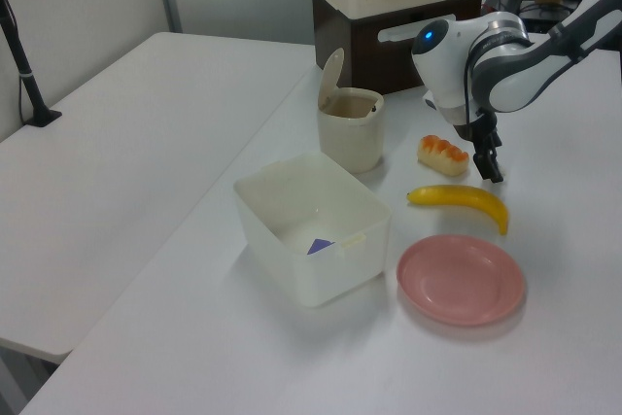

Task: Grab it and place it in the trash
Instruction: 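Move the open gripper down over the small clear wrapper, then close the gripper on the clear wrapper and lift it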

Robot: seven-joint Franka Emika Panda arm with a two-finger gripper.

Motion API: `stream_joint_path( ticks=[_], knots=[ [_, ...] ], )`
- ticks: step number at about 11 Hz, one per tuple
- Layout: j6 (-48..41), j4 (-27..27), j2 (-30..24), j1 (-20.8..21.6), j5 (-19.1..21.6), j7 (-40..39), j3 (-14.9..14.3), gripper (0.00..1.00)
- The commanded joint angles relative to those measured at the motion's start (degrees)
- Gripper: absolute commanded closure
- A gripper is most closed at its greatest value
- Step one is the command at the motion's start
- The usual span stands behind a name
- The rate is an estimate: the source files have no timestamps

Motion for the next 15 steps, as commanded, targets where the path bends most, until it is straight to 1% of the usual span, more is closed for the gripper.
stream_joint_path(
  ticks=[1,3,4,6,7,8,9,10,12,14,15],
  knots=[
    [0.6,-0.8,-0.4,-0.8,-1.2,1.1,-0.2,0.07],
    [0.2,-0.8,-0.2,-1.0,-1.3,0.6,-0.2,0.14],
    [0.2,-0.6,0.3,-1.2,-1.3,0.6,-0.2,0.24],
    [-0.3,-0.6,0.9,-1.4,-1.3,0.5,-0.2,0.55],
    [-0.5,-0.3,0.9,-1.4,-1.4,0.5,-0.1,0.67],
    [-0.6,0.0,1.0,-1.5,-1.4,0.5,-0.2,0.77],
    [-0.5,0.3,1.0,-2.1,-1.4,0.5,-0.1,0.93],
    [-0.4,0.3,1.0,-2.1,-1.4,0.6,-0.1,1.0],
    [-0.3,0.7,1.0,-2.2,-1.3,0.7,-0.1,1.0],
    [-1.2,2.5,0.3,-2.2,-0.8,0.8,-0.1,1.0],
    [-3.1,3.7,0.2,-2.2,-0.7,0.6,0.0,1.0]
  ],
)
